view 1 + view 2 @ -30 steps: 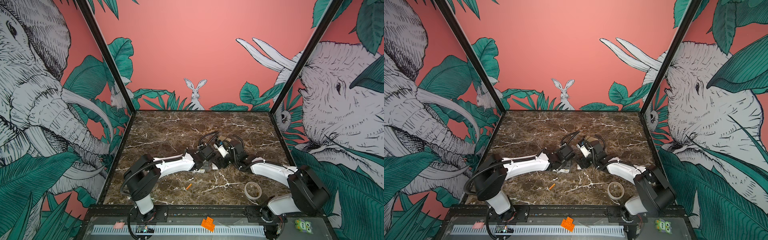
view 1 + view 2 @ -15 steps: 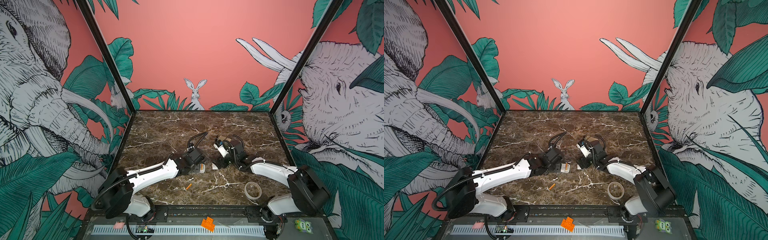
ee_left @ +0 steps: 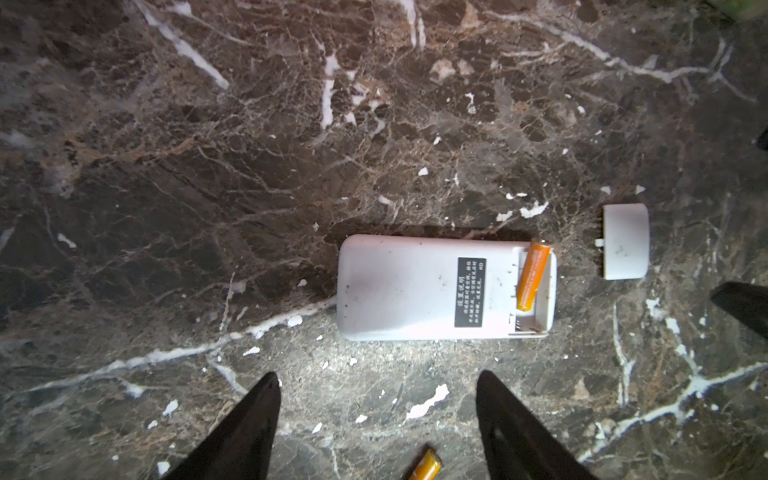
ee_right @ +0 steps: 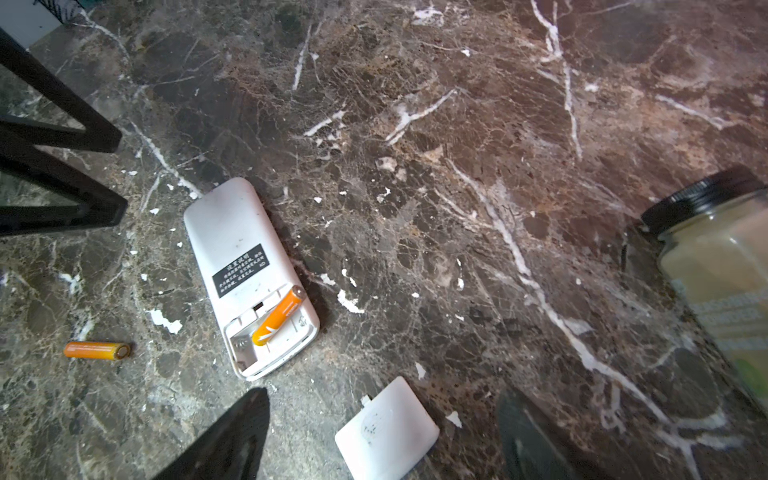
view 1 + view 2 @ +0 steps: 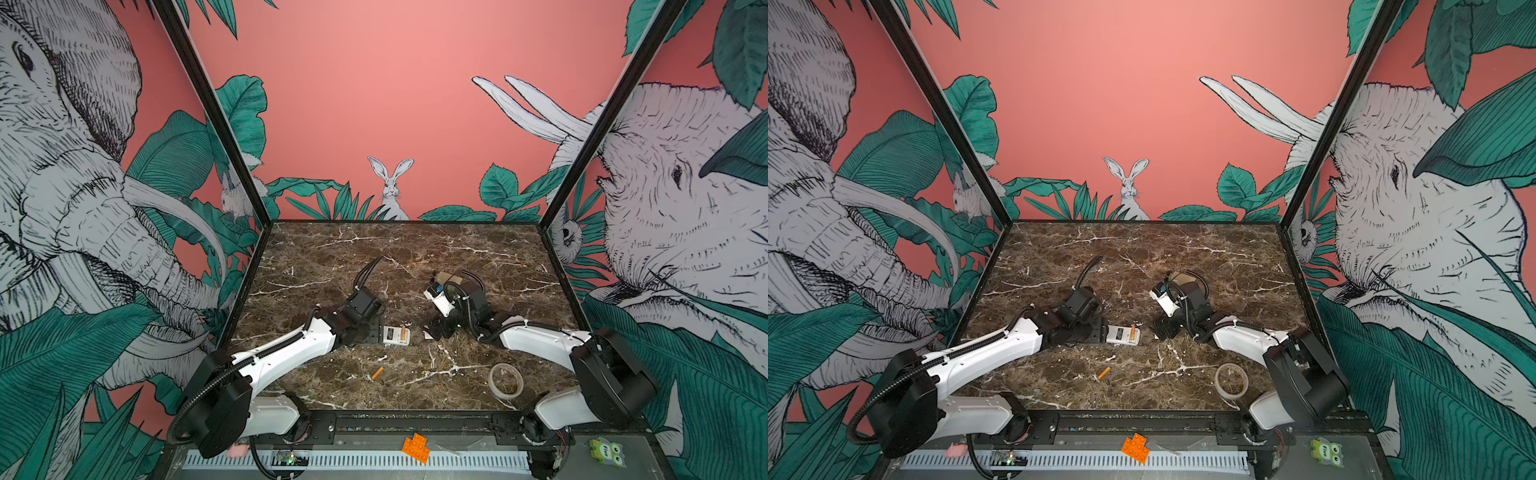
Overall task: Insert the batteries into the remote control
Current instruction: 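Open the left gripper and raise it away from the seated battery, then lower the right gripper onto the orange battery lying in the compartment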
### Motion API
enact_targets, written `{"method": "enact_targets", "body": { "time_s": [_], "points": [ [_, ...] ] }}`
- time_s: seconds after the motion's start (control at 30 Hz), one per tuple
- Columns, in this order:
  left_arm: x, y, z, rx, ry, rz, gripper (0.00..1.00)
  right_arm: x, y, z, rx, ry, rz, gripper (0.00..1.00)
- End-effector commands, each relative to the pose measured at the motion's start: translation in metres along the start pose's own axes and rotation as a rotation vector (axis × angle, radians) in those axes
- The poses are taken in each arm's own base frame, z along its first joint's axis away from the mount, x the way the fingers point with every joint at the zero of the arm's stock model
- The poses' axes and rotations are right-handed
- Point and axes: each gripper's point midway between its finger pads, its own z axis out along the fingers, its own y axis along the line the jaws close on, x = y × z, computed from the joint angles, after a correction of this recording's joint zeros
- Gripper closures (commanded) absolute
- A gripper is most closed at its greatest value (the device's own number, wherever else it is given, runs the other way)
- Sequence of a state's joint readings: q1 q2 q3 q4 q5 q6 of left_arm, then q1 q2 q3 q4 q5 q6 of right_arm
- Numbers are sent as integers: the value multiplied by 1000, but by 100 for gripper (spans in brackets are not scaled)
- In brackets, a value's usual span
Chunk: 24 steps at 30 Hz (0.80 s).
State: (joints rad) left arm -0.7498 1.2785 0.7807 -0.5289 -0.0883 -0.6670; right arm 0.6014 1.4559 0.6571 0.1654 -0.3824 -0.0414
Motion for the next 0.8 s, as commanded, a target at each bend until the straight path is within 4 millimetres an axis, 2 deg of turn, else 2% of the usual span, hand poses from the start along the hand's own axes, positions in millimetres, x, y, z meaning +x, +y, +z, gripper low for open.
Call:
{"method": "enact_targets", "body": {
  "time_s": [0.0,0.2,0.23,0.47,0.77],
  "points": [
    [8,-2,-1,58,43,48,24,-13,14,1,-68,-72,-120,15],
    [10,-12,2,126,72,86,24,-7,27,7,-115,-84,-239,15],
    [6,-7,4,122,70,66,24,-7,29,8,-119,-84,-263,16],
    [7,0,13,139,93,66,25,-18,40,14,-156,-112,-422,21],
    [12,1,22,151,127,88,25,-22,44,29,-186,-60,-580,25]
  ]
}}
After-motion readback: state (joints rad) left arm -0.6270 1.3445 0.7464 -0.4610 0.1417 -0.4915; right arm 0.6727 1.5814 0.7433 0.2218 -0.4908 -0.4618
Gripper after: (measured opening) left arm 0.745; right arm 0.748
